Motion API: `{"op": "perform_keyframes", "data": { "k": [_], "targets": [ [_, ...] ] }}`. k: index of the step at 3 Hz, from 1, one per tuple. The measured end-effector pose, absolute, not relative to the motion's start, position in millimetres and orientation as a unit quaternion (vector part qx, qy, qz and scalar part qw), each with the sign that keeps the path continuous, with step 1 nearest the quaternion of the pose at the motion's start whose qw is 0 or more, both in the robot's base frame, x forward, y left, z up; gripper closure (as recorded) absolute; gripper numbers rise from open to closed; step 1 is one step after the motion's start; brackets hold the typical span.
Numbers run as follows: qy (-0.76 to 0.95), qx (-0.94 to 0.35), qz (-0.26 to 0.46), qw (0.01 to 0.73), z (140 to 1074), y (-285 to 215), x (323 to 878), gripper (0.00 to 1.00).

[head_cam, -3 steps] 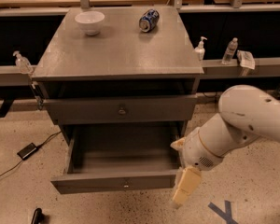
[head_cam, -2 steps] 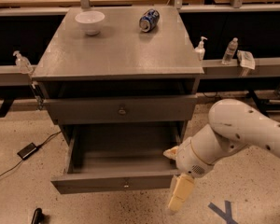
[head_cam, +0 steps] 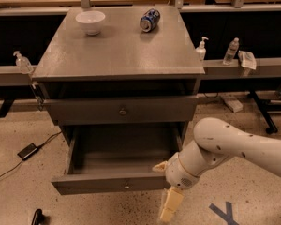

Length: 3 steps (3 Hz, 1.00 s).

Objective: Close middle drawer

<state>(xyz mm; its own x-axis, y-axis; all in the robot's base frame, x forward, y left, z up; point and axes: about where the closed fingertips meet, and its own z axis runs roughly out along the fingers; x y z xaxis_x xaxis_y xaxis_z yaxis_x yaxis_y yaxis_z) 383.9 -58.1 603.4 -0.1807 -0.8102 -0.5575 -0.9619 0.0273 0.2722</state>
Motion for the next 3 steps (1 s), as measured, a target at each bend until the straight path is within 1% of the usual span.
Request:
{"op": "perform_keyframes", "data": {
  "k": [1, 2, 3],
  "targets": [
    [0.696, -0.632, 0.325, 0.106, 569, -40, 378, 0.00],
    [0.694, -0.632, 0.336, 0.084, 524, -16, 377, 0.03],
    [0.696, -0.629, 0.338, 0.076, 499, -4, 379, 0.24]
  ]
}}
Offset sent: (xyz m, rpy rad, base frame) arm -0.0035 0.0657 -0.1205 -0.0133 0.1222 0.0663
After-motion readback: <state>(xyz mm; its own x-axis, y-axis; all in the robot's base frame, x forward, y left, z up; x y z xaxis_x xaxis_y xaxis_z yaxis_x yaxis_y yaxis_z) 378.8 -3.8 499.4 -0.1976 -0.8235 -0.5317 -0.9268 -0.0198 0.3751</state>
